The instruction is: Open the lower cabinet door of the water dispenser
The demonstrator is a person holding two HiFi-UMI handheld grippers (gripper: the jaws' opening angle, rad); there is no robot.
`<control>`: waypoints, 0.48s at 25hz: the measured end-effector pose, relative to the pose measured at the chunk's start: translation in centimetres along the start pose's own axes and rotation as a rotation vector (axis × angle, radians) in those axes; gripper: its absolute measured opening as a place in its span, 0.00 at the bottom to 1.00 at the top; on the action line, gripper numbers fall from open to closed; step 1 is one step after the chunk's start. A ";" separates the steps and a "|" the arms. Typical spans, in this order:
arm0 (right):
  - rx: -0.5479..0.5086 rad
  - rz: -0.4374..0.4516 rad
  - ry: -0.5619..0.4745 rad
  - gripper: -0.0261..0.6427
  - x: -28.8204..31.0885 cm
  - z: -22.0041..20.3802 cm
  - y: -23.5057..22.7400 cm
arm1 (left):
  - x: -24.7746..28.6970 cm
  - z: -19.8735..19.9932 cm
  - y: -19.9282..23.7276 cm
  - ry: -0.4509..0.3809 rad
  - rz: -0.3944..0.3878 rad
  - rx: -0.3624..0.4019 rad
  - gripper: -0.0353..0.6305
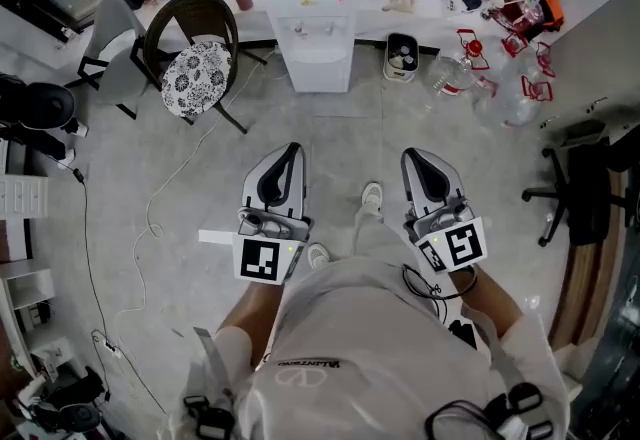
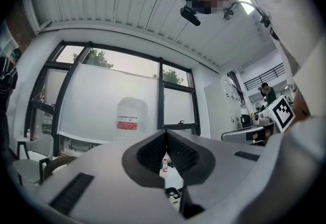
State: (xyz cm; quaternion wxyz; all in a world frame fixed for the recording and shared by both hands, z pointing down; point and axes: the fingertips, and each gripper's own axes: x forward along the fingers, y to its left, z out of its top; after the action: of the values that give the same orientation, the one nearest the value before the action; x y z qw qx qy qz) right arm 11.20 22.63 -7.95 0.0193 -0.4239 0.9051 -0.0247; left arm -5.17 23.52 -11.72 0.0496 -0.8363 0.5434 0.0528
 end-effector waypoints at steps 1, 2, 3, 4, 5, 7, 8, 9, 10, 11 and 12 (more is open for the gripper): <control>0.003 0.004 0.004 0.06 0.6 -0.1 -1.1 | 1.3 -0.3 -0.1 0.004 0.001 -0.004 0.06; 0.006 0.009 0.008 0.06 1.2 -0.2 -2.3 | 2.6 -0.7 -0.3 0.007 0.000 -0.006 0.06; 0.008 0.015 0.012 0.06 1.8 -0.4 -3.5 | 3.9 -1.0 -0.5 0.011 -0.001 -0.006 0.06; 0.011 0.022 0.017 0.06 2.5 -0.5 -4.7 | 5.2 -1.4 -0.6 0.014 0.000 -0.005 0.06; 0.013 0.030 0.022 0.06 3.1 -0.7 -5.9 | 6.5 -1.7 -0.8 0.016 0.002 -0.002 0.06; 0.011 0.049 0.033 0.06 4.3 -1.1 -8.0 | 9.0 -2.3 -0.8 0.019 0.009 0.005 0.06; 0.010 0.058 0.037 0.06 4.9 -1.3 -9.0 | 10.2 -2.6 -0.8 0.022 0.014 0.009 0.06; 0.010 0.067 0.039 0.06 5.5 -1.5 -10.1 | 11.3 -2.9 -0.7 0.024 0.020 0.011 0.06; 0.011 0.076 0.042 0.06 6.1 -1.7 -11.0 | 12.3 -3.3 -0.7 0.027 0.028 0.013 0.06; 0.013 0.085 0.045 0.06 6.8 -2.0 -12.0 | 13.2 -3.6 -0.6 0.030 0.039 0.013 0.06; 0.017 0.096 0.049 0.06 7.4 -2.4 -12.8 | 14.0 -3.8 -0.5 0.033 0.050 0.013 0.06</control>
State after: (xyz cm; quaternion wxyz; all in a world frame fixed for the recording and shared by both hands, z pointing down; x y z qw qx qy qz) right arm 16.17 8.78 -4.90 0.0018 -0.3791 0.9244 -0.0419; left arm 1.07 10.53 -9.91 0.0448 -0.8228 0.5654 0.0366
